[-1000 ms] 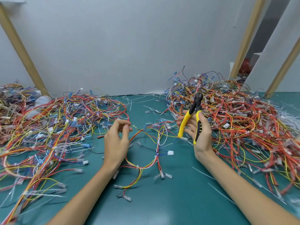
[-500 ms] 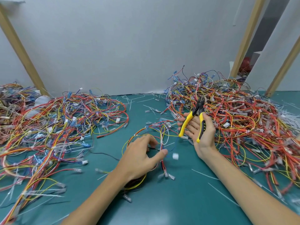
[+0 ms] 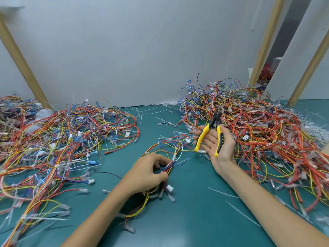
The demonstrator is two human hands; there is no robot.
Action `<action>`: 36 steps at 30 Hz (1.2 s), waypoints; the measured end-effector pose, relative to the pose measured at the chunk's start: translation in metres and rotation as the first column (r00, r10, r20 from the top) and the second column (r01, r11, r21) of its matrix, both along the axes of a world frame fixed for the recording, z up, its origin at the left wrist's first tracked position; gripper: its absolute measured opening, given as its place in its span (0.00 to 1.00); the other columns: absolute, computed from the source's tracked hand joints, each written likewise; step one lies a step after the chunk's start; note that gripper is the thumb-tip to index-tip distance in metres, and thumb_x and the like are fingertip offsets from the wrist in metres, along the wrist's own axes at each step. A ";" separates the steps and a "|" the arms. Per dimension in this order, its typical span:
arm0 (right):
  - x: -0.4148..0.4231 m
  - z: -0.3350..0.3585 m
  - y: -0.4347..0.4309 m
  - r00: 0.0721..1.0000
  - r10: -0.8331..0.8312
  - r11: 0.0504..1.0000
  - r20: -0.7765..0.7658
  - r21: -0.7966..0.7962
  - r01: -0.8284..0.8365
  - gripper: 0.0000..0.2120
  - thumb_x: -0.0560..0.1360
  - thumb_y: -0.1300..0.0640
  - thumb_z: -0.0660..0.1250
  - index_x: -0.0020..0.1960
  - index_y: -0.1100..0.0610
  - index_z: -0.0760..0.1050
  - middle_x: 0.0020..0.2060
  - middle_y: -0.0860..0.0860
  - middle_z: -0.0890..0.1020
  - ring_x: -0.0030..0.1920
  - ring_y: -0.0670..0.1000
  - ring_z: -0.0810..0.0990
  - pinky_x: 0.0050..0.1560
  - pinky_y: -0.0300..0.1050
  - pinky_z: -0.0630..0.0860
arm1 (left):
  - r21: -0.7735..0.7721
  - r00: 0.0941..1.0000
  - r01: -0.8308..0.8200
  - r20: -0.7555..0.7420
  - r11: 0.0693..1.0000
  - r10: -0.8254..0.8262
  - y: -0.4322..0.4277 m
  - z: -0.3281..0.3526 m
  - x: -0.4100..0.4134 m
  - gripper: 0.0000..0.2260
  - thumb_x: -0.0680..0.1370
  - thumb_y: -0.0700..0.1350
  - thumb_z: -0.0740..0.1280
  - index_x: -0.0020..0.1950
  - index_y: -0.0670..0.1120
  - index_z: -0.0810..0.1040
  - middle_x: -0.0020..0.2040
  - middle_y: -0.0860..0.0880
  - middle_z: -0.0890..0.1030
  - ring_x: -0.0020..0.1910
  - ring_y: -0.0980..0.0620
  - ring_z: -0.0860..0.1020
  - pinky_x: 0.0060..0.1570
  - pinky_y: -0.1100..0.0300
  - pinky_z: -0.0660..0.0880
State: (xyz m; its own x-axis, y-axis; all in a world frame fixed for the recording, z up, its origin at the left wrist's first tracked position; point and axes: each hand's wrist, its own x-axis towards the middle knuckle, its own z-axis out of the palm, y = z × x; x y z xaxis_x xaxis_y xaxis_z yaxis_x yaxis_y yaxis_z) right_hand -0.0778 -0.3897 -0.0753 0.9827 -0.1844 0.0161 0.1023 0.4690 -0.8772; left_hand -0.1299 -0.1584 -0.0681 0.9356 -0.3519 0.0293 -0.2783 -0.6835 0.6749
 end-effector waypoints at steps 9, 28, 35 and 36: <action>0.000 0.003 -0.003 1.000 -0.014 0.995 0.013 0.098 0.013 0.28 0.80 0.43 0.54 0.56 0.66 0.79 0.47 0.63 0.84 0.46 0.59 0.84 0.47 0.52 0.82 | -0.642 0.975 -0.035 -0.190 0.765 -0.114 0.028 0.034 -0.002 0.21 0.64 0.36 0.62 0.54 0.44 0.83 0.47 0.52 0.85 0.42 0.57 0.79 0.43 0.70 0.74; -0.015 0.001 0.019 0.975 -0.129 -0.283 0.183 -0.949 0.141 0.27 0.74 0.37 0.64 0.70 0.46 0.71 0.62 0.49 0.76 0.60 0.54 0.70 0.60 0.49 0.64 | -0.789 0.938 -0.338 -0.329 0.512 0.111 0.047 0.014 0.022 0.21 0.76 0.26 0.55 0.57 0.46 0.78 0.49 0.52 0.83 0.35 0.57 0.76 0.42 0.62 0.72; -0.017 0.003 0.021 0.991 -0.102 -0.387 0.084 -0.921 0.039 0.31 0.72 0.33 0.58 0.70 0.47 0.72 0.63 0.48 0.76 0.63 0.54 0.68 0.64 0.49 0.64 | -0.743 0.925 -0.320 -0.109 0.588 0.365 0.040 0.016 0.022 0.22 0.73 0.21 0.53 0.48 0.46 0.73 0.46 0.46 0.79 0.44 0.50 0.77 0.43 0.68 0.72; -0.018 0.004 0.023 0.990 -0.097 -0.393 0.101 -0.918 0.055 0.30 0.73 0.34 0.58 0.69 0.48 0.73 0.63 0.48 0.75 0.63 0.54 0.67 0.65 0.49 0.63 | -0.759 0.921 -0.301 -0.075 0.577 0.383 0.038 0.016 0.021 0.22 0.72 0.20 0.53 0.47 0.46 0.73 0.44 0.45 0.78 0.42 0.49 0.76 0.42 0.70 0.72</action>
State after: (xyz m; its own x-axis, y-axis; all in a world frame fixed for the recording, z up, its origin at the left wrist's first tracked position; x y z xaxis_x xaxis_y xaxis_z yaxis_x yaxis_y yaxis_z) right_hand -0.0961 -0.3668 -0.0712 0.9649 -0.0081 0.2626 0.0142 -0.9964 -0.0832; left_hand -0.1089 -0.1203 -0.0519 0.9601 0.1768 0.2165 -0.2175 -0.0138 0.9760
